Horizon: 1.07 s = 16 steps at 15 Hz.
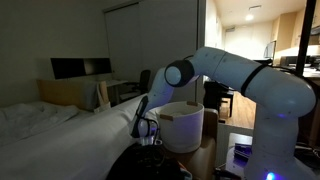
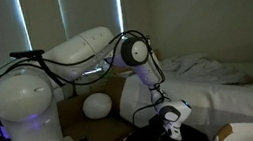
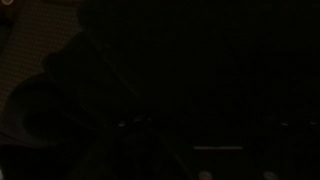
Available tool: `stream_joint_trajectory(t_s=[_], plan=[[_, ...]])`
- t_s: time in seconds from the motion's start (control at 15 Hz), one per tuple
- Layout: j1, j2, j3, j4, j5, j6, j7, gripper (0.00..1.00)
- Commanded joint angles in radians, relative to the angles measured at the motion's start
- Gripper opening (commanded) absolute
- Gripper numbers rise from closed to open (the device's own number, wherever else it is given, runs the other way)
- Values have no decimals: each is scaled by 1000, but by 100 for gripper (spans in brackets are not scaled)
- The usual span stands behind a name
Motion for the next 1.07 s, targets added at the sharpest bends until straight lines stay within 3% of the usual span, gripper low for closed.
stream_joint_trajectory(t_s=[0.0, 0.27, 1.0], plan=[[-22, 20, 15, 29, 21, -13, -24, 36], [-9, -20, 12, 11, 21, -39, 4, 10], [83, -109, 5, -48, 35, 104, 105, 12]])
